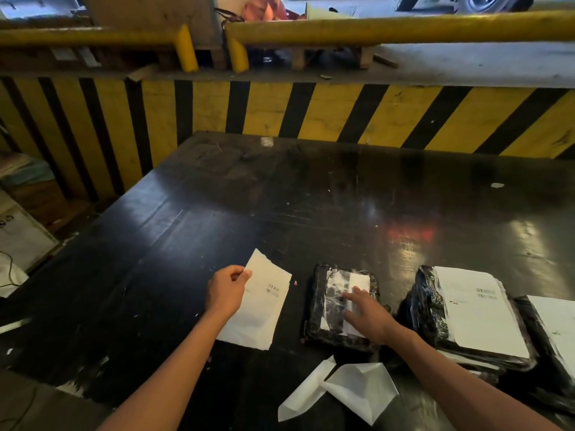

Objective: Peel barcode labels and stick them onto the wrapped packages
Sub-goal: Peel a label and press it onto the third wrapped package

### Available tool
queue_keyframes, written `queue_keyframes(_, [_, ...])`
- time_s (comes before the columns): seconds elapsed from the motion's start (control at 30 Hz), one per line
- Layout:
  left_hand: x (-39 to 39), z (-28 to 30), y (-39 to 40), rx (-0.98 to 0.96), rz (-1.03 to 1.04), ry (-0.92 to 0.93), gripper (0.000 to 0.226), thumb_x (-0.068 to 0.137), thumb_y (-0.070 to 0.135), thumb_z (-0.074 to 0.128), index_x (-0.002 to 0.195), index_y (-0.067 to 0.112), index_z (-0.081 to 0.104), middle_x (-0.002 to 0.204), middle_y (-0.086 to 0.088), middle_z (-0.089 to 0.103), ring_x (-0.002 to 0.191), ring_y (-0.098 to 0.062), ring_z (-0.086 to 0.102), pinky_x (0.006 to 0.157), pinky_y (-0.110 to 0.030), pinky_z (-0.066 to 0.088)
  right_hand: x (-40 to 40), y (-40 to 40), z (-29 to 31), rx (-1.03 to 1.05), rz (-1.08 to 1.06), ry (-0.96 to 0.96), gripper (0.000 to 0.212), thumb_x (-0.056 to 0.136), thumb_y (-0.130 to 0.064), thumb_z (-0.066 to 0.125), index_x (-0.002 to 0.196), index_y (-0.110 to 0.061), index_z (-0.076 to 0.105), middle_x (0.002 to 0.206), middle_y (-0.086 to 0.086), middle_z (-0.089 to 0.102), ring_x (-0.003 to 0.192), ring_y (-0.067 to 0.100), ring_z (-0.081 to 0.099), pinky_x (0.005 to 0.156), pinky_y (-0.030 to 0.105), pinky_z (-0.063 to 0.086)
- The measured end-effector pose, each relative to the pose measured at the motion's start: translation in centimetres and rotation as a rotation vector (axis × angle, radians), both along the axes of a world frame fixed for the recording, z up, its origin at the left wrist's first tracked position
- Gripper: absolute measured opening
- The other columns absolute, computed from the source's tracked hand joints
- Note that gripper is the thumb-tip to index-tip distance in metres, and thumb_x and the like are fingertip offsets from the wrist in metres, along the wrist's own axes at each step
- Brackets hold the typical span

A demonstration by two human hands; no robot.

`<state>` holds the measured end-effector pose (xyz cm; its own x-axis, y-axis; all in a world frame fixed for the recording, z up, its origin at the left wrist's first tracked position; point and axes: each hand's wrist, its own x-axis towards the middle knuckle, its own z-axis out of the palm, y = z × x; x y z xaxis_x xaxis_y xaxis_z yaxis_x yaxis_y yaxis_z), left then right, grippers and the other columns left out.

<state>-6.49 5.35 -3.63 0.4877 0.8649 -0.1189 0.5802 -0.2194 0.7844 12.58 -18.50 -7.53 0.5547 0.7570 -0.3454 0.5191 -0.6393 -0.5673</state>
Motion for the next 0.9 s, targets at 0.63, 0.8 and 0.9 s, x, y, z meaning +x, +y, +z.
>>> queue_keyframes(0.63, [9.3,7.1,-8.8,0.065,-0.687,0.115,0.015,0.087,0.039,0.069,0.098,0.04,0.06,0.109,0.013,0.058,0.103,-0.009,0.056,0.091,-0.033,0.051,0.2,-2.7,9.8,0.733,-0.444,0.929,0.009,0.094,-0.014,0.06,0.091,-0.008,0.066,0.069,0.002,0.065,0.06,0.009,0.058,0.06,0.023,0.044])
queue_keyframes(0.8, [10.2,6.7,-12.1,0.087,-0.553,-0.165,0.011,0.086,0.024,0.072,0.085,0.028,0.062,0.082,0.005,0.064,0.074,-0.007,0.059,0.065,-0.024,0.053,0.7,-3.5,9.6,0.738,-0.499,1.088,0.01,0.091,-0.014,0.063,0.099,-0.008,0.067,0.09,0.012,0.069,0.073,0.018,0.067,0.069,0.027,0.051])
queue_keyframes(0.9, [10.4,6.4,-13.0,0.027,-0.533,-0.179,0.002,0.088,0.025,0.069,0.089,0.026,0.068,0.083,0.008,0.069,0.079,-0.008,0.065,0.07,-0.024,0.057,0.8,-3.6,9.6,0.753,-0.521,1.136,0.017,0.09,-0.012,0.064,0.105,-0.004,0.068,0.093,0.014,0.07,0.078,0.02,0.068,0.073,0.028,0.055])
